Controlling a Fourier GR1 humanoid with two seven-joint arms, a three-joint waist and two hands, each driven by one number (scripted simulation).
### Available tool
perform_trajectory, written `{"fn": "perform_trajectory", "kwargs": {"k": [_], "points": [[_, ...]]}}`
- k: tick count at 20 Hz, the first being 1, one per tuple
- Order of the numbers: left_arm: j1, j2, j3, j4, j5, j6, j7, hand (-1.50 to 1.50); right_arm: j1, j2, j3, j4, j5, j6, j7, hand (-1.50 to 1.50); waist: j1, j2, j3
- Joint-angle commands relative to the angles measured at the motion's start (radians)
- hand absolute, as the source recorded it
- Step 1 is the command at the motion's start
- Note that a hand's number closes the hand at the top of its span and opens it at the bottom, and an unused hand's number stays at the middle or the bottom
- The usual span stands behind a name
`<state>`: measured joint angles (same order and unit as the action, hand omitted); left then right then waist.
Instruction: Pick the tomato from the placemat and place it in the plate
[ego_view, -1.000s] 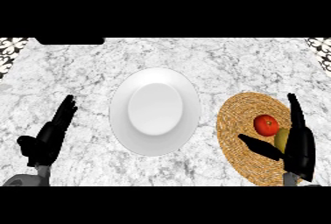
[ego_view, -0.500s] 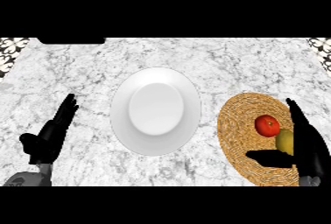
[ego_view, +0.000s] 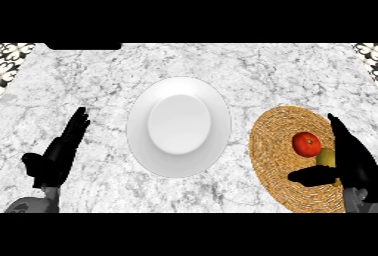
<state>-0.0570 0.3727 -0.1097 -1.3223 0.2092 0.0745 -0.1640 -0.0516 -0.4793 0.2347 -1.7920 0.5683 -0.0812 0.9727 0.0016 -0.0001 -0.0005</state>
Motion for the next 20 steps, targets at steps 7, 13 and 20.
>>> {"fn": "perform_trajectory", "kwargs": {"k": [7, 13, 20], "points": [[-0.016, -0.063, 0.049, 0.007, -0.074, -0.021, 0.015, 0.0, 0.003, 0.058, -0.09, 0.048, 0.012, 0.145, -0.026, -1.5, -0.004, 0.0, 0.0], [-0.016, -0.066, 0.081, 0.015, -0.075, -0.064, 0.017, 0.0, -0.11, 0.109, -0.107, 0.303, 0.091, 0.122, -0.103, -1.5, 0.001, 0.001, 0.0], [-0.021, -0.088, 0.134, 0.044, -0.127, -0.084, -0.009, 0.0, -0.116, 0.159, -0.169, 0.369, 0.114, 0.128, -0.205, -1.5, -0.002, 0.0, 0.0]]}}
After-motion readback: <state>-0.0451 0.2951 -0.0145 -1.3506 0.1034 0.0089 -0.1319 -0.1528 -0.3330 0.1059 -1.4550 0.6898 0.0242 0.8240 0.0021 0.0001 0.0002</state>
